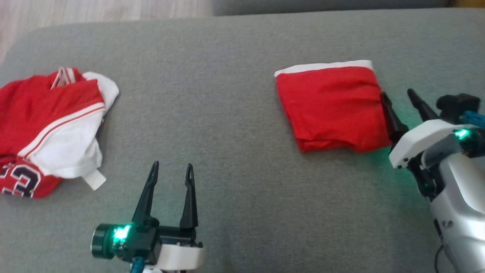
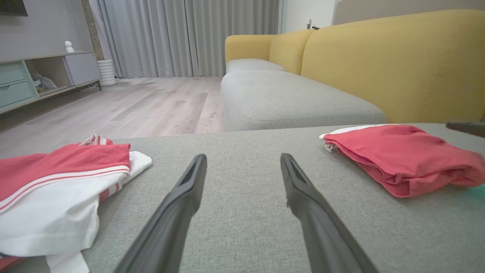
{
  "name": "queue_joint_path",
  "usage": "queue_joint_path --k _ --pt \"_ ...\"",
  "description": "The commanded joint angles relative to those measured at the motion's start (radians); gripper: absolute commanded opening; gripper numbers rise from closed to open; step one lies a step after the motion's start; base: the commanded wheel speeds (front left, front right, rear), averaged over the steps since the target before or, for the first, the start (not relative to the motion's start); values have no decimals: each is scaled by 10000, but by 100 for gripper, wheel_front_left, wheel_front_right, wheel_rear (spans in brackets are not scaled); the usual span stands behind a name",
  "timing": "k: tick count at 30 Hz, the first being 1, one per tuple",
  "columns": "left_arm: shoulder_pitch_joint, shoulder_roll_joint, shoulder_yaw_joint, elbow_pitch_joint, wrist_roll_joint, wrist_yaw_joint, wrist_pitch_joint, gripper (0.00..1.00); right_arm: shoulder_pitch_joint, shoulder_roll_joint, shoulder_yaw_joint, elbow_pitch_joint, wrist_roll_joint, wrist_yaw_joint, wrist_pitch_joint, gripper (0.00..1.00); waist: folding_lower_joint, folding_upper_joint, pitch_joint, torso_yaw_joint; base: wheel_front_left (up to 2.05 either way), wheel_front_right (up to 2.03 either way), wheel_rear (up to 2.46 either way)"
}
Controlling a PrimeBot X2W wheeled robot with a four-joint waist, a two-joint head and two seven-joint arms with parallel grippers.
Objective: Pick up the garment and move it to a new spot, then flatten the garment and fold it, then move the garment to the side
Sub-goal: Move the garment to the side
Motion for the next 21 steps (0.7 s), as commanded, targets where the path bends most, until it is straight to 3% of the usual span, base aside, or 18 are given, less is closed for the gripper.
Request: queue_joint_path --k 1,4,5,6,7,10,14,21 --pt "-348 -20 215 -266 44 105 -51 100 -192 -101 318 -5 126 -7 116 100 -3 0 202 206 0 0 0" --pt "-457 -20 142 -177 11 160 -51 100 -385 -69 753 724 405 -7 454 100 -3 0 269 286 0 0 0" --pt "-480 -20 123 -154 1 174 -51 100 -423 -59 804 939 491 -7 448 59 -3 0 285 302 0 0 0" --pt "-500 -20 111 -140 -5 188 -51 100 -466 -56 811 1123 542 -7 352 8 -3 0 304 308 0 0 0" --pt "-520 -20 117 -140 -10 214 -51 100 -509 -36 821 1269 592 -7 242 0 -3 0 341 287 0 0 0" --pt "-570 -20 174 -179 -33 286 -51 100 -675 -5 985 1435 844 -7 -62 0 -3 0 514 66 0 0 0" --pt "-707 -20 204 -210 16 257 -51 100 -1034 -419 1257 1421 967 -7 -382 0 -3 0 874 -462 0 0 0" --pt "-1450 -20 253 -307 277 92 -51 100 -1953 -2137 1236 1513 821 -7 -538 0 -3 0 2096 -1360 0 0 0"
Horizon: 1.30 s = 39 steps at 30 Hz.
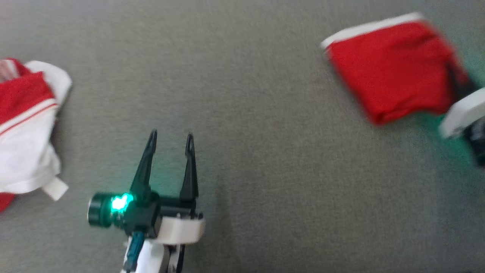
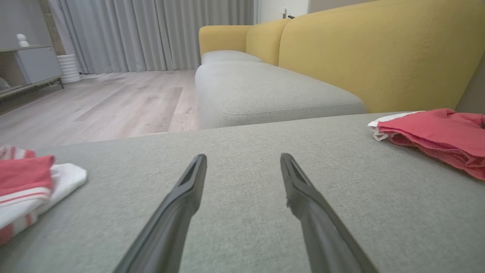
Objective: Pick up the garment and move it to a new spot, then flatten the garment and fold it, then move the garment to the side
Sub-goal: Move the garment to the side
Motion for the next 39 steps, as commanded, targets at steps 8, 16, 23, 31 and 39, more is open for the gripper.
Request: queue_joint_path --k 8,16,23,31,39 --pt "-1477 0 164 -240 486 -323 -51 100 -1158 -2189 -1018 134 -261 -7 -321 0 -1 0 1994 -781 0 0 0" --pt "-2068 0 130 -74 516 -437 -51 100 -1745 -3289 -2121 823 -1423 -7 -1069 100 -1 0 2300 -688 0 0 0" --pt "-1912 -8 26 107 304 -385 -51 100 -1897 -2350 -2776 1097 -3041 -7 -1836 100 -1 0 1426 -437 0 0 0" --pt "-968 -17 209 358 -399 -121 -51 100 53 426 -1745 -331 -2897 -7 -2050 100 -1 0 -729 -19 0 0 0" --pt "233 -19 674 851 -1127 28 -51 100 2980 2086 -508 -2561 -1691 -7 -2056 100 -1 0 -2921 396 0 0 0"
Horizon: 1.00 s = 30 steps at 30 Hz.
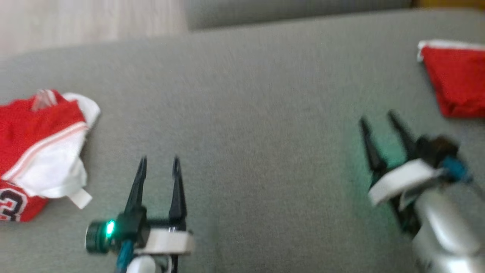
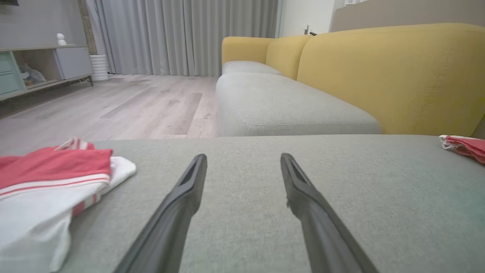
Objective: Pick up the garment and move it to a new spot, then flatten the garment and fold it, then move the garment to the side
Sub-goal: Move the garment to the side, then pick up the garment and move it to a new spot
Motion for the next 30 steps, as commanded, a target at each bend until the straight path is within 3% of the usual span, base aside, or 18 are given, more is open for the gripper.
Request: queue_joint_path --k 1,7,12,30 --pt "231 -3 446 -99 -49 47 -49 100 569 187 170 -725 129 -7 -116 100 3 -1 -1416 405 0 0 0" --pt "803 -4 942 291 -52 -1 -49 100 2603 1184 -659 -2266 -440 -7 -117 100 3 -1 -2246 612 0 0 0" --pt "1109 -4 1221 443 41 -109 -49 100 3556 1684 -1028 -2728 -1079 -7 -117 100 3 -1 -2587 620 0 0 0" --pt "1321 -4 1428 725 267 -279 -49 100 4072 1963 -1453 -2917 -1562 -7 -118 100 3 -1 -2855 707 0 0 0"
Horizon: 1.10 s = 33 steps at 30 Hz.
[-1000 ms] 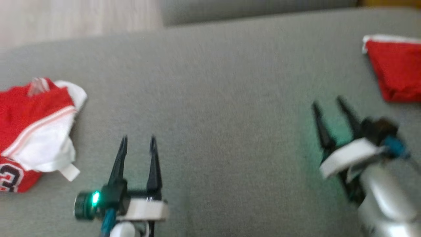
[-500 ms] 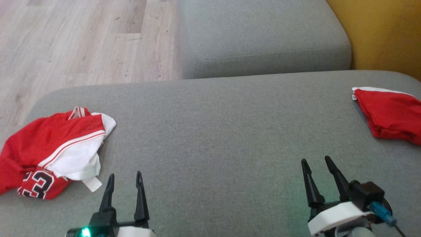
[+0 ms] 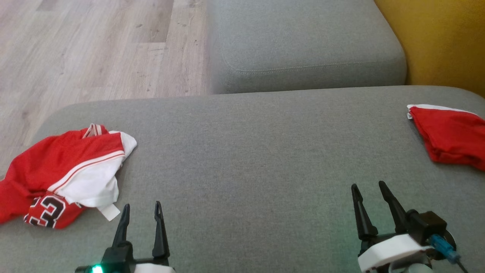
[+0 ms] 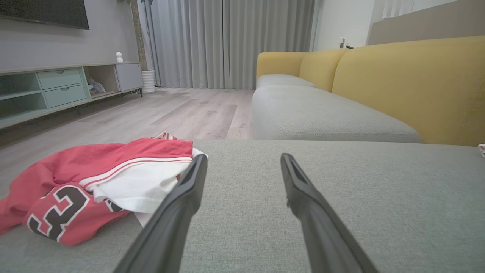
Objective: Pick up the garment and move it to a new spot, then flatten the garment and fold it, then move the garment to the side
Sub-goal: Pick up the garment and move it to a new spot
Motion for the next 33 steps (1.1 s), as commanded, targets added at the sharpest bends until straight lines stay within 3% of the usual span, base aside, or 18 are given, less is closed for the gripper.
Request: queue_joint_path --k 1,10,25,33 --pt "-376 -16 356 -251 108 -19 -51 100 -242 16 135 -358 -111 -7 -110 100 0 -1 12 40 0 0 0" --pt "-465 -16 373 -251 258 -45 -51 100 -164 48 66 -372 -161 -7 -110 100 0 -1 30 846 0 0 0" --pt "-518 -16 885 -558 378 -20 -51 100 -355 72 197 -412 -208 -7 -110 100 0 -1 600 3967 0 0 0" --pt "-906 -10 1380 -955 520 -49 -51 100 -475 -197 234 -438 -290 -7 -110 100 0 -1 1088 4400 0 0 0"
